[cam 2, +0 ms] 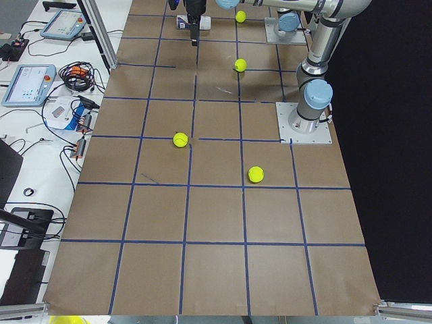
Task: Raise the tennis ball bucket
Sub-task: 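Carry the can with the right gripper toward the table center, then lay the can down, open the right gripper while the left arm approaches, then grasp the can's end with the left gripper while the right arm withdraws, then tilt the can upright with the left gripper and set it down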
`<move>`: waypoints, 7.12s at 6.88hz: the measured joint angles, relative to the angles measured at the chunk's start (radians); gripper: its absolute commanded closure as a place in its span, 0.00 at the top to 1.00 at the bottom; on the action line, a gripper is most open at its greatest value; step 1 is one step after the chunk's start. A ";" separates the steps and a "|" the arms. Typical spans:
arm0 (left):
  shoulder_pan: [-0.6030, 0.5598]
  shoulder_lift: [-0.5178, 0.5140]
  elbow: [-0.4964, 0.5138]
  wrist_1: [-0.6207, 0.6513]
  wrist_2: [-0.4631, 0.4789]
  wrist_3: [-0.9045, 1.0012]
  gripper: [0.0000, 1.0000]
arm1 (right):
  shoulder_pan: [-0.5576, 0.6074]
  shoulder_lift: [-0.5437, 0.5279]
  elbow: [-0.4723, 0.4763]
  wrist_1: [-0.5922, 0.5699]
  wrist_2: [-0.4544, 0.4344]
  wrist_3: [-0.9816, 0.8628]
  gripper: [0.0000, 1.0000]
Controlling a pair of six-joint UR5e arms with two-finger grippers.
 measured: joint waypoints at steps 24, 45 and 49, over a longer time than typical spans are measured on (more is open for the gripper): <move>0.044 -0.584 0.076 0.268 -0.522 -0.002 1.00 | 0.308 -0.015 -0.387 0.073 -0.001 -0.804 1.00; -0.263 -0.468 0.337 0.130 0.181 0.133 0.00 | 0.212 -0.267 -0.380 0.602 -0.049 0.189 1.00; -0.265 -0.520 0.337 0.117 0.182 0.131 1.00 | 0.172 -0.267 -0.363 0.602 -0.006 0.187 1.00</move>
